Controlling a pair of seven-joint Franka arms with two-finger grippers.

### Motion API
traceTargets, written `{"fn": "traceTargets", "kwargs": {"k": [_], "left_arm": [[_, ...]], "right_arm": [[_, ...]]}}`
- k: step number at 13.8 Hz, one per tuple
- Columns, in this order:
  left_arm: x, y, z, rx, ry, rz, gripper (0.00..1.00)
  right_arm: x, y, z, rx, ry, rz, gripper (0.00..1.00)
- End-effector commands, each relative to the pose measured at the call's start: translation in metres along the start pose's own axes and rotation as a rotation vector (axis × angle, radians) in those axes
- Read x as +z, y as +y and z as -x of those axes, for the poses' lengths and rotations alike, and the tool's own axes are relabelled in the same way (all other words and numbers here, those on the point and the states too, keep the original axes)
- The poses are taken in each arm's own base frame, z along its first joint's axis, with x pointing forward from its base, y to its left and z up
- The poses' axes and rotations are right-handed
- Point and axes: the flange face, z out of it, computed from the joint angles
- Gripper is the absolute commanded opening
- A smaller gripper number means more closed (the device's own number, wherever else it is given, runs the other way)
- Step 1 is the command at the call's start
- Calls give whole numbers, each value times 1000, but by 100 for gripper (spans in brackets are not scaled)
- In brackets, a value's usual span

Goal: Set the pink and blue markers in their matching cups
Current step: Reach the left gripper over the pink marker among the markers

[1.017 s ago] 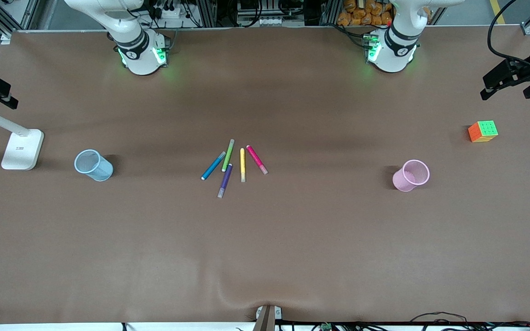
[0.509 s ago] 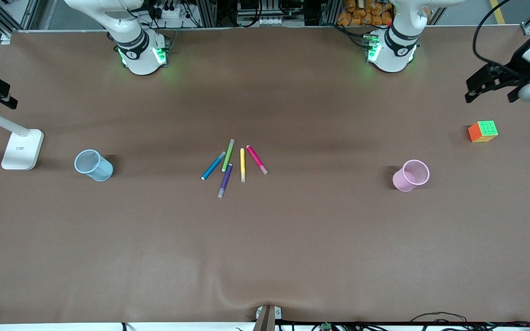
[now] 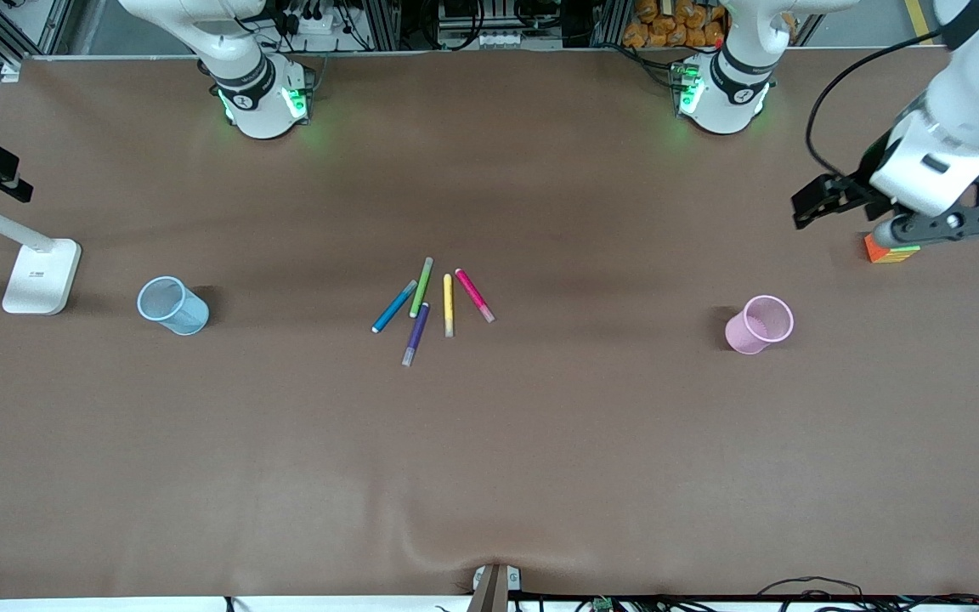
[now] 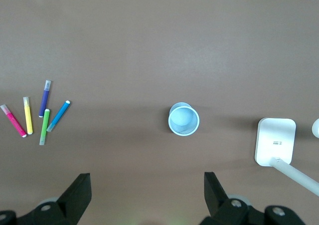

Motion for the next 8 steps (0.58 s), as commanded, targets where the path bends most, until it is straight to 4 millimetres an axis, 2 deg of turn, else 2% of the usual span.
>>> {"fn": "traceTargets", "kwargs": {"k": [1,4,5,6,8], "left_arm": [[7,37,-15,-75,-15,14,100],[36,70,-18,-119,-56,1,100],[39,77,-20,-141,-39,10,100],[39,92,-17,-151,-18,26,100],[55,124,-9,-176,-27,13,100]], "right_arm": [[-3,4,0,5,6,-10,100],[-3,4,1,6,2,-7,100],[-2,4,0,7,1,-7,100],[-2,4,0,7,1,-7,100],[-2,5,1,10,-2,-12,100]]}}
